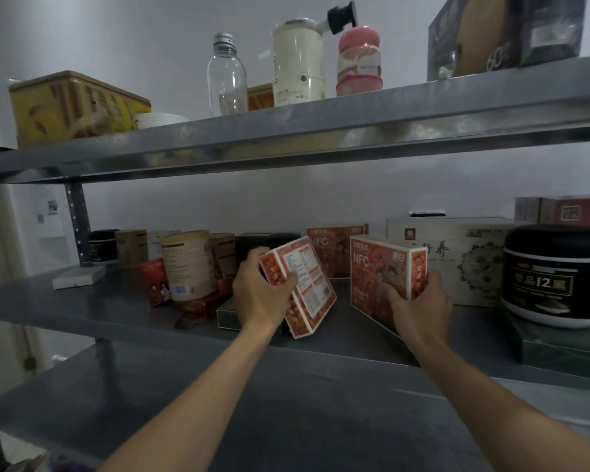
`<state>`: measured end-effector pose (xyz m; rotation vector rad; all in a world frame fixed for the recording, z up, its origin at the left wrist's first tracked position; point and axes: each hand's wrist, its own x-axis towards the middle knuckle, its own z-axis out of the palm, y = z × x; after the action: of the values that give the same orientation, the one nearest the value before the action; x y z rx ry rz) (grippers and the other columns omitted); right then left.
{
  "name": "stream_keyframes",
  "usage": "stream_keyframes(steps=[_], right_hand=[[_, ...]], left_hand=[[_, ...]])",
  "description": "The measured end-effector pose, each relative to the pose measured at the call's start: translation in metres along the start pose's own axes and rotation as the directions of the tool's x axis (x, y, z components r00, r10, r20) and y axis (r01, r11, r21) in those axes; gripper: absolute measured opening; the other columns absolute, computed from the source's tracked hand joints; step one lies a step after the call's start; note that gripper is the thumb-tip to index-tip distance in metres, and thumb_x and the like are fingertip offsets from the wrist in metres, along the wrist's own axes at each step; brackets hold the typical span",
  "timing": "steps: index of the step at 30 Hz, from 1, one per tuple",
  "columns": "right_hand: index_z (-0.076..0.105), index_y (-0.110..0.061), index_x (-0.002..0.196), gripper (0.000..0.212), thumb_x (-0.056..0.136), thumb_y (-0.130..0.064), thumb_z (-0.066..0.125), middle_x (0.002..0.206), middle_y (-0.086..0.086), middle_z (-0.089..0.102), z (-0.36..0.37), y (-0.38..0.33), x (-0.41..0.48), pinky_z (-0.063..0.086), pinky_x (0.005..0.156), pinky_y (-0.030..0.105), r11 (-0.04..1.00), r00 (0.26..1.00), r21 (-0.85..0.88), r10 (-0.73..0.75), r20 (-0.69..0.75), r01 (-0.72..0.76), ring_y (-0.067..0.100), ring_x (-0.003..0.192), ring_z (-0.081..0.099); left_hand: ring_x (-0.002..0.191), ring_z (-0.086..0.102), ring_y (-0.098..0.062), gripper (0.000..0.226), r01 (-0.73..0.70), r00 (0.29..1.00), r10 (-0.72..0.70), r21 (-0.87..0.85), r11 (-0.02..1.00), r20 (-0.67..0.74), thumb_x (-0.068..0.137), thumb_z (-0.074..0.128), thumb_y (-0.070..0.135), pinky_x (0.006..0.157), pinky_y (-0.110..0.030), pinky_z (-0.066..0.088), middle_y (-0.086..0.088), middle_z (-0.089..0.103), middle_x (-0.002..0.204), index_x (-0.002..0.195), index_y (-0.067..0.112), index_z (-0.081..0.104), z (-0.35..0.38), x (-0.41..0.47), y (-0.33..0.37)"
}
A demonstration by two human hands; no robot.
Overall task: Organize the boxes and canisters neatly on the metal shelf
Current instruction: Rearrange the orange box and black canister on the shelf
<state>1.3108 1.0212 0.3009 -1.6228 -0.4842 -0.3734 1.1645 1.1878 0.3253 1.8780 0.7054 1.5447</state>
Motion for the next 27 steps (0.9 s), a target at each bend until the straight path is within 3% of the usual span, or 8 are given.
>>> stream_keyframes(steps=[6, 9, 12, 15, 17, 20, 23, 27], right_hand=[[0.055, -0.013, 0.108, 0.039, 0.08, -0.022, 0.08, 0.094, 0.0, 0.059, -0.018, 0.005, 0.005, 0.047, 0.08, 0.035, 1.0, 0.999, -0.023, 0.006, -0.047, -0.007, 0.021, 0.086, 0.055], [0.056, -0.015, 0.11, 0.039, 0.08, -0.021, 0.08, 0.094, -0.002, 0.058, -0.022, 0.007, 0.006, 0.044, 0.079, 0.033, 1.0, 0.998, -0.012, 0.006, -0.057, -0.006, 0.018, 0.085, 0.052], [0.056, -0.015, 0.112, 0.039, 0.081, -0.021, 0.079, 0.095, -0.002, 0.057, -0.024, 0.006, 0.006, 0.04, 0.077, 0.03, 1.0, 0.999, -0.008, -0.006, -0.054, 0.006, 0.016, 0.085, 0.05], [0.055, -0.016, 0.111, 0.038, 0.081, -0.022, 0.079, 0.094, -0.003, 0.056, -0.025, 0.006, 0.007, 0.039, 0.077, 0.03, 1.0, 0.999, 0.006, -0.011, -0.047, 0.012, 0.016, 0.085, 0.05], [0.054, -0.019, 0.108, 0.037, 0.081, -0.025, 0.079, 0.092, -0.004, 0.057, -0.026, 0.007, 0.009, 0.041, 0.079, 0.031, 0.999, 0.999, 0.027, -0.018, -0.042, 0.019, 0.017, 0.085, 0.052], [0.052, -0.024, 0.104, 0.033, 0.084, -0.032, 0.077, 0.09, -0.008, 0.057, -0.028, 0.012, 0.013, 0.043, 0.081, 0.032, 0.998, 1.0, 0.063, -0.03, -0.005, 0.031, 0.017, 0.087, 0.056], [0.052, -0.025, 0.104, 0.028, 0.088, -0.036, 0.072, 0.09, -0.01, 0.057, -0.03, 0.017, 0.018, 0.044, 0.084, 0.034, 0.994, 0.998, 0.098, -0.047, 0.036, 0.043, 0.017, 0.091, 0.057], [0.054, -0.022, 0.104, 0.024, 0.092, -0.042, 0.063, 0.091, -0.013, 0.059, -0.029, 0.018, 0.021, 0.046, 0.083, 0.034, 0.987, 0.998, 0.154, -0.057, 0.039, 0.051, 0.011, 0.087, 0.059]], left_hand=[[0.093, 0.065, -0.015, 0.057, -0.099, 0.992, 0.104, -0.065, 0.993, 0.07, 0.073, 0.084, 0.026, 0.08, -0.039, 0.059, 0.003, 0.063, 0.111, 0.121, 0.031, 0.053, 0.026, -0.014, 0.006], [0.099, 0.064, -0.018, 0.067, -0.109, 0.983, 0.126, -0.125, 0.986, 0.135, 0.075, 0.083, 0.03, 0.085, -0.045, 0.057, 0.008, 0.06, 0.116, 0.13, 0.041, 0.046, 0.039, -0.022, 0.009], [0.106, 0.062, -0.017, 0.083, -0.117, 0.962, 0.161, -0.199, 0.973, 0.22, 0.075, 0.083, 0.028, 0.091, -0.044, 0.055, 0.015, 0.055, 0.119, 0.132, 0.056, 0.03, 0.048, -0.035, 0.014], [0.109, 0.062, -0.013, 0.098, -0.067, 0.939, 0.151, -0.266, 0.962, 0.31, 0.072, 0.085, 0.03, 0.093, -0.043, 0.054, 0.009, 0.06, 0.126, 0.147, 0.046, 0.023, 0.059, -0.041, 0.014], [0.097, 0.063, -0.005, 0.103, -0.048, 0.919, 0.143, -0.256, 0.965, 0.368, 0.071, 0.086, 0.036, 0.086, -0.031, 0.055, 0.013, 0.062, 0.118, 0.151, 0.039, 0.021, 0.065, -0.044, 0.012], [0.085, 0.064, 0.001, 0.079, -0.046, 0.895, 0.155, -0.258, 0.965, 0.419, 0.073, 0.083, 0.037, 0.076, -0.022, 0.054, 0.019, 0.064, 0.11, 0.139, 0.038, 0.041, 0.07, -0.045, 0.01], [0.087, 0.067, -0.005, 0.051, 0.005, 0.812, 0.145, -0.255, 0.967, 0.566, 0.079, 0.074, 0.046, 0.081, -0.034, 0.058, 0.02, 0.063, 0.11, 0.125, 0.044, 0.052, 0.075, -0.042, 0.009], [0.094, 0.065, -0.013, 0.045, -0.022, 0.735, 0.159, -0.211, 0.977, 0.659, 0.086, 0.063, 0.05, 0.087, -0.04, 0.057, 0.007, 0.063, 0.115, 0.129, 0.038, 0.057, 0.082, -0.04, 0.009]])
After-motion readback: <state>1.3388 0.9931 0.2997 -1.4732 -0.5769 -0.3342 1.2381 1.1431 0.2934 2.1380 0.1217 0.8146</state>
